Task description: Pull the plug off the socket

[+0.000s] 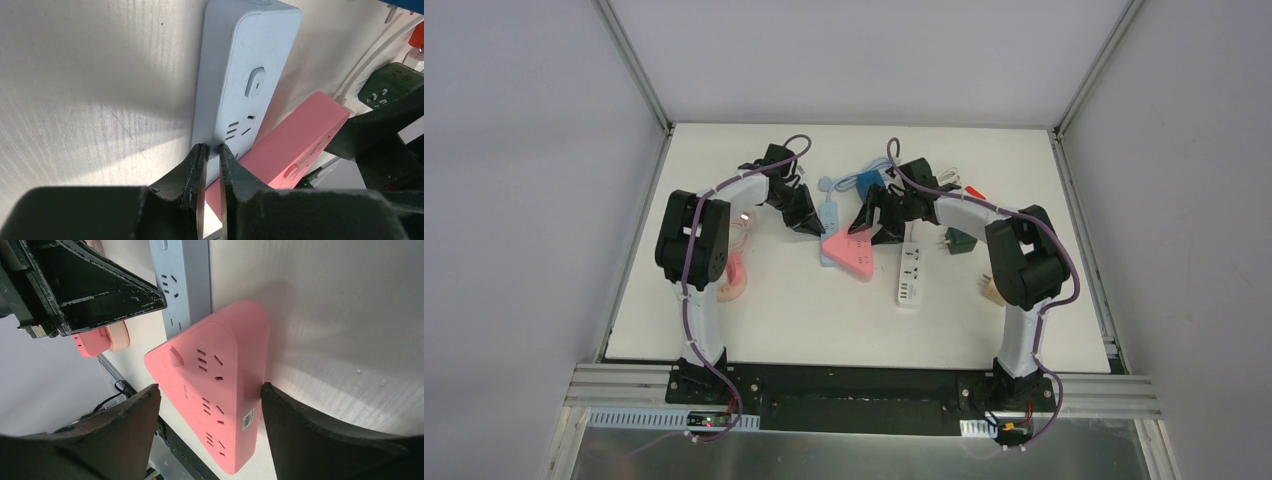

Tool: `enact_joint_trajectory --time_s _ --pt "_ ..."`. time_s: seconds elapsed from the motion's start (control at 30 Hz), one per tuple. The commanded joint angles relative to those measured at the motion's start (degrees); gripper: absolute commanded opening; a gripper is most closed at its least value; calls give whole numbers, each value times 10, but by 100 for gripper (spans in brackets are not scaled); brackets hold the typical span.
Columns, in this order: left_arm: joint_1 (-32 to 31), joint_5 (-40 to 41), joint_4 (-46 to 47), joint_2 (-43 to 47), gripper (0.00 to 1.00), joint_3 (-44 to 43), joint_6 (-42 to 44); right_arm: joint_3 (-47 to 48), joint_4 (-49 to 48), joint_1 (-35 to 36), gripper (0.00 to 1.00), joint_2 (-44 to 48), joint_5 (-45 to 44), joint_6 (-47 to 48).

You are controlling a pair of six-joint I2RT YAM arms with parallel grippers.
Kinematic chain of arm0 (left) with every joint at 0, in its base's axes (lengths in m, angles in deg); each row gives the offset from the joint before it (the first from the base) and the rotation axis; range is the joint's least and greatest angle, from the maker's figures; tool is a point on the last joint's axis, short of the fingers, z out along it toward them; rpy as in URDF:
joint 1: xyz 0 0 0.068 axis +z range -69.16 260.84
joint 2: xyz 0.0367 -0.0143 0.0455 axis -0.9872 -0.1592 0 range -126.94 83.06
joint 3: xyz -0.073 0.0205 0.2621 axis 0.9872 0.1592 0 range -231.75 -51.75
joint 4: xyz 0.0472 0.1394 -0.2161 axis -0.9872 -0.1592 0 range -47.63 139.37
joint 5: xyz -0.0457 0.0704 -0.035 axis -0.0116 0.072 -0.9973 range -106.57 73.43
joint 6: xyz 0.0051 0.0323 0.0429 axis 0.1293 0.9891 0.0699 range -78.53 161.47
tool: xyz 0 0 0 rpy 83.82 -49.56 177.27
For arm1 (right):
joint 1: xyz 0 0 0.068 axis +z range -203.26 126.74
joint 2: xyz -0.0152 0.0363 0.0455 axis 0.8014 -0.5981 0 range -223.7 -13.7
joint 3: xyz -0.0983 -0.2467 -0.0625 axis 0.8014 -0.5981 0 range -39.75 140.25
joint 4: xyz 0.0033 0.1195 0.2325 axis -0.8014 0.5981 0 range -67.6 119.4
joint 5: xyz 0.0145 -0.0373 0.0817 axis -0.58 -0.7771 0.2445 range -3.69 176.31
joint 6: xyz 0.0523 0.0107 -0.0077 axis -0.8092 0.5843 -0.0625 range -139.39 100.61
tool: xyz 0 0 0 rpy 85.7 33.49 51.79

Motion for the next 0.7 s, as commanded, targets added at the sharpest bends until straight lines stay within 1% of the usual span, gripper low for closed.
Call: enact_joint_trajectory --time_s 0.0,0.03,0.07,0.13,0.3,0.43,0.5,0.53,0.57,0.67 --pt "-6 26 -38 -15 12 25 18 -8 -72 1 75 -11 65 7" --pt "-6 25 -38 -14 12 26 18 -8 -76 1 75 -13 65 7" --pt "-6 23 -35 -15 12 27 17 -9 -83 1 72 -15 159 7" --pt "-6 18 -33 -15 12 29 15 -14 -103 0 67 -23 166 -12" --pt "-6 15 -26 -6 14 43 12 -59 -240 -4 44 -29 164 -93" --pt "-6 14 -24 0 26 42 11 -62 -257 -4 27 -28 157 -105" --pt "-6 11 -22 1 34 38 8 -63 -257 -5 27 -28 157 -105" --pt "-6 9 -22 1 37 34 7 -65 -257 -6 23 -29 155 -103" --pt "-6 7 -22 0 39 30 5 -65 -257 -7 12 -30 157 -102" --pt "-6 0 -21 -1 45 15 1 -69 -257 -8 1 -33 158 -101"
